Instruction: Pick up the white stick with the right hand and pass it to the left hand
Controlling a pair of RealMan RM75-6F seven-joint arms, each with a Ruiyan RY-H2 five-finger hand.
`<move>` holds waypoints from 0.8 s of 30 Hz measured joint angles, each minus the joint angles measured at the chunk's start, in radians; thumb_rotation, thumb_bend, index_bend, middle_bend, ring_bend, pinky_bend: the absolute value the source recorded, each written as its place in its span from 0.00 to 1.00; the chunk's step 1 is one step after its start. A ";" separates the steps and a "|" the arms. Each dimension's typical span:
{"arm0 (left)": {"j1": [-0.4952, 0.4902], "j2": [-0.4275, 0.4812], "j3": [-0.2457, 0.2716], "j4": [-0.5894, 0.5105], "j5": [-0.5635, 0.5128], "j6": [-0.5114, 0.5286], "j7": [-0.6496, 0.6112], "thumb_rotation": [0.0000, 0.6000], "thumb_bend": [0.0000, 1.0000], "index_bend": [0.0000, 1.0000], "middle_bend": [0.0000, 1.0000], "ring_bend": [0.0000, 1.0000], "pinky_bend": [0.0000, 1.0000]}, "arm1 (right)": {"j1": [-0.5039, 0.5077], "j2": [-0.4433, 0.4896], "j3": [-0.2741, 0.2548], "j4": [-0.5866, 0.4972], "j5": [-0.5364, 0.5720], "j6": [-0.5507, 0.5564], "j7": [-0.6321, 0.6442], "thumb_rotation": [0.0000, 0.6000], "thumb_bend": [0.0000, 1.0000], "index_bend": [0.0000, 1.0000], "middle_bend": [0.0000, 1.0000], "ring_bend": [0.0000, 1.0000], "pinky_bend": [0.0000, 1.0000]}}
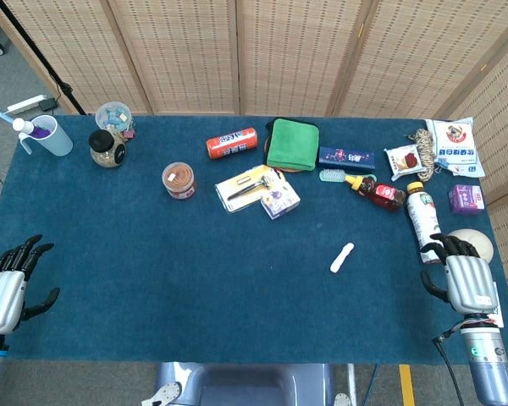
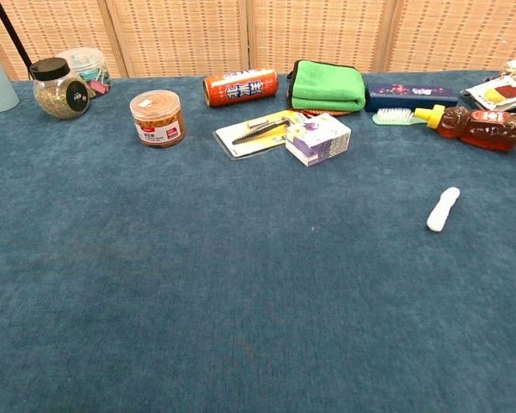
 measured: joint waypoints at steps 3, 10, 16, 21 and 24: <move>-0.004 0.009 -0.001 -0.009 0.002 -0.010 -0.013 1.00 0.27 0.19 0.10 0.13 0.13 | -0.002 0.003 0.002 -0.003 0.001 0.000 0.007 1.00 0.40 0.39 0.24 0.21 0.22; -0.020 0.044 -0.007 -0.034 0.011 -0.029 -0.028 1.00 0.27 0.19 0.10 0.13 0.13 | 0.002 0.012 0.005 -0.004 0.001 -0.024 0.042 1.00 0.40 0.40 0.24 0.21 0.22; -0.035 0.084 -0.012 -0.072 0.027 -0.043 -0.014 1.00 0.27 0.19 0.10 0.14 0.13 | 0.027 0.016 0.013 0.009 -0.014 -0.068 0.096 1.00 0.40 0.41 0.24 0.21 0.19; -0.050 0.111 -0.019 -0.100 0.040 -0.051 0.004 1.00 0.27 0.19 0.10 0.14 0.13 | 0.072 0.007 0.027 0.030 -0.038 -0.117 0.151 1.00 0.40 0.41 0.22 0.14 0.03; -0.058 0.126 -0.023 -0.116 0.044 -0.056 0.016 1.00 0.27 0.19 0.10 0.13 0.13 | 0.107 0.000 0.034 0.053 -0.055 -0.160 0.184 1.00 0.40 0.41 0.18 0.05 0.00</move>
